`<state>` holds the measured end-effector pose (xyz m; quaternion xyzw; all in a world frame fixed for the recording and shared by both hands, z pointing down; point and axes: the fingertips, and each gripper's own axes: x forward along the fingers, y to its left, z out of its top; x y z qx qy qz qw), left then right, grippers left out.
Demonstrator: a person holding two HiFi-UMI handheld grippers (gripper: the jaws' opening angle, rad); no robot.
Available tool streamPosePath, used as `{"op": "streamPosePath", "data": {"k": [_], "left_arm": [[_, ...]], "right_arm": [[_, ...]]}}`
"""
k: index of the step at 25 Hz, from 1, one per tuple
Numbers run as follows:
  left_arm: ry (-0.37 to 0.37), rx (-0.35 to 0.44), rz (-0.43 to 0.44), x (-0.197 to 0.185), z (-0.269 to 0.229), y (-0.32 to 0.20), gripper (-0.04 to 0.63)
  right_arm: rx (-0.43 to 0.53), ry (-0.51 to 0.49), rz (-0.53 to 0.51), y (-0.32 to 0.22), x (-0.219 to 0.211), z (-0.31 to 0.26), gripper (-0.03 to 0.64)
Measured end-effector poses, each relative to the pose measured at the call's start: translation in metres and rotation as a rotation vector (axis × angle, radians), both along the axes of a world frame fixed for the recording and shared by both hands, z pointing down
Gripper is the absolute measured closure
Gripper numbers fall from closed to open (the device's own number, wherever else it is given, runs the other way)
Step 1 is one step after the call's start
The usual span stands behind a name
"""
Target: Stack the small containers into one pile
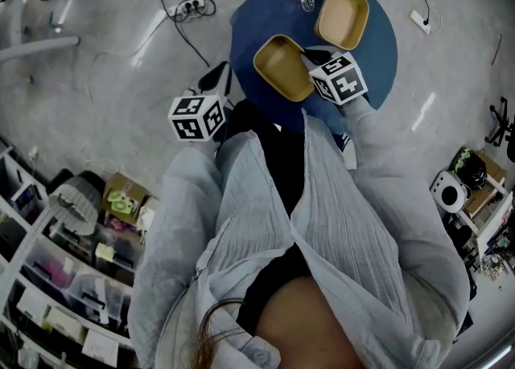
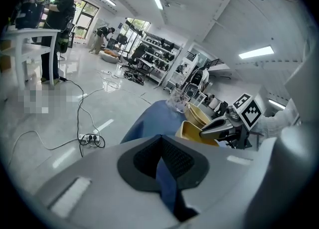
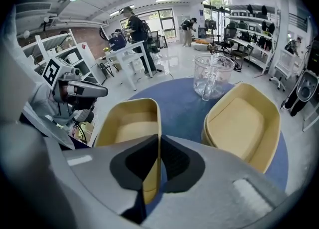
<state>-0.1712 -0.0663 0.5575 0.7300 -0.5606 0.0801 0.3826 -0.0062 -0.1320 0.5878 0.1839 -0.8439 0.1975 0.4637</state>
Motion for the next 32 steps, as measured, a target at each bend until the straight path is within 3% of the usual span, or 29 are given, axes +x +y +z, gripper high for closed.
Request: {"op": "streamPosePath", "data": {"k": [10, 21, 32], "left_arm": [[0.0, 0.016, 0.046, 0.008, -0.004, -0.009, 0.583], [-0.017, 0.051, 0.143, 0.023, -0.014, -0.029, 0.583], [-0.026, 0.098, 0.303, 0.056, -0.031, -0.058, 0.583]], "right_arm": [[-0.004, -0.022, 0.011, 0.003, -0.001, -0.006, 0.603], [0.02, -0.082, 0.11, 0.0, 0.009, -0.025, 0.604], [0.064, -0.154, 0.343, -0.011, 0.046, -0.051, 0.604]]}}
